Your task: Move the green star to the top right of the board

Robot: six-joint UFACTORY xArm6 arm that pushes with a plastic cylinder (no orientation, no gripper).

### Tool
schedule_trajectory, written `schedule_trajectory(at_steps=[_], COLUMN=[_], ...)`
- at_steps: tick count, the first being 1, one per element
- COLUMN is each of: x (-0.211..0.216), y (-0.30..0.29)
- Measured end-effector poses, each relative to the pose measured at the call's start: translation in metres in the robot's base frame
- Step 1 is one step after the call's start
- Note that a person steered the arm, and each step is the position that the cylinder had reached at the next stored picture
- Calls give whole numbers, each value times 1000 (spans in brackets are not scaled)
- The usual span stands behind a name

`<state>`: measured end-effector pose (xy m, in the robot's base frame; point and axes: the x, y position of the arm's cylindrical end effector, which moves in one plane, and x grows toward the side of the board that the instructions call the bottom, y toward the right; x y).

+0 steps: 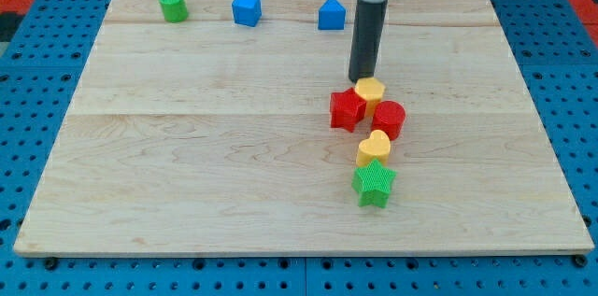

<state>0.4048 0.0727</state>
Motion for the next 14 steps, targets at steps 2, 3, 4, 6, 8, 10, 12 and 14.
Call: schedule_trajectory(at_steps=[2, 3, 4, 6, 8, 10, 12, 14], x=[57, 77, 124, 159, 178, 201, 174, 148], y=[-101, -121, -97, -26, 24, 17, -25, 111])
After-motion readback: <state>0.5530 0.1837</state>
